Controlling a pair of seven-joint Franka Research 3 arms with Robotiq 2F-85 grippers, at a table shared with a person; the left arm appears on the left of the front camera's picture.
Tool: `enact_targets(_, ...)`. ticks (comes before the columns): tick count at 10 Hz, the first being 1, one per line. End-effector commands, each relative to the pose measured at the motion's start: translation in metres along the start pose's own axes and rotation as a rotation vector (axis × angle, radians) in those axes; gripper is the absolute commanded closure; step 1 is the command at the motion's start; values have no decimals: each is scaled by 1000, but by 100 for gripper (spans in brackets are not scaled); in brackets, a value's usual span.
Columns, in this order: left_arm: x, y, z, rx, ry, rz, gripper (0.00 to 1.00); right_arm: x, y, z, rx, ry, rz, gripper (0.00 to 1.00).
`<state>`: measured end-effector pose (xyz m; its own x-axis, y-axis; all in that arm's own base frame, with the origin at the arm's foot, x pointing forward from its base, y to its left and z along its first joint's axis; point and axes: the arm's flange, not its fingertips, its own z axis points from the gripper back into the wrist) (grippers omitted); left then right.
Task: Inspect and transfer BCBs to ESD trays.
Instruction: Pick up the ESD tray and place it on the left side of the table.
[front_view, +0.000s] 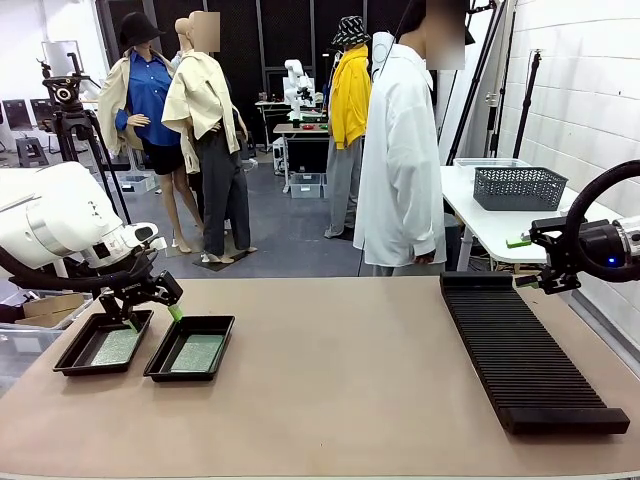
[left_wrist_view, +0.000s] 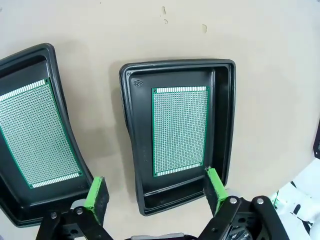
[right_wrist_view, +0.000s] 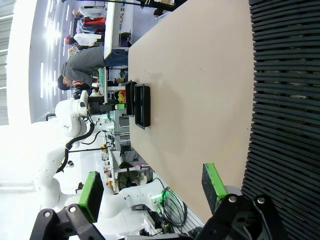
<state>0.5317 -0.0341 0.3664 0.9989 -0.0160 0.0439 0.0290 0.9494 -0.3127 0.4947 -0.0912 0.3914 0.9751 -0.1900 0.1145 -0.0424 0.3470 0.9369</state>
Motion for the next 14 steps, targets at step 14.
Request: enact_targets(14,-21,86,94,-510,-67,145,0,0,0,-1,-1,0,0,0)
